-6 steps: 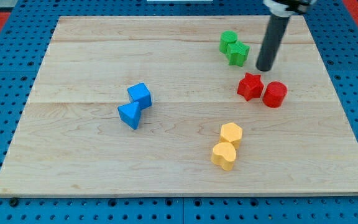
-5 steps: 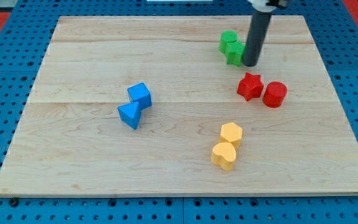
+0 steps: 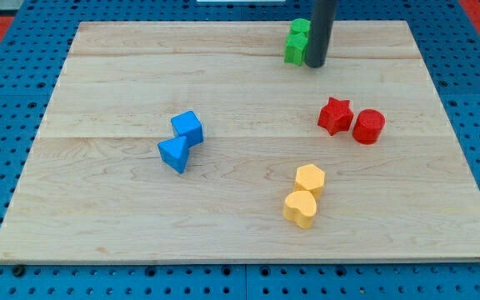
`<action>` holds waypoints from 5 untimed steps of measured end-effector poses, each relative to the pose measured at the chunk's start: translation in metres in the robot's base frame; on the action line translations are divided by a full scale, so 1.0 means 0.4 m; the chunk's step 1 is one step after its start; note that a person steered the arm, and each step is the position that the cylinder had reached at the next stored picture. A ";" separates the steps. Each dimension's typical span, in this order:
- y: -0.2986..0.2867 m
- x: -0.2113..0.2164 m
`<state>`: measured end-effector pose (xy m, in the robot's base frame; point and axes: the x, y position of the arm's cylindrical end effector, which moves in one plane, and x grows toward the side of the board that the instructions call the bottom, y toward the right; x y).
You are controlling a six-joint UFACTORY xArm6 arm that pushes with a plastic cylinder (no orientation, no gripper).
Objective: Move the green blocks towards the top right of the board
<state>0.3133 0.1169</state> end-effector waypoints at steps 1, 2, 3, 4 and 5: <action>-0.108 0.008; -0.186 -0.052; -0.108 -0.093; 0.040 -0.081; -0.059 -0.061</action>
<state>0.2889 0.0934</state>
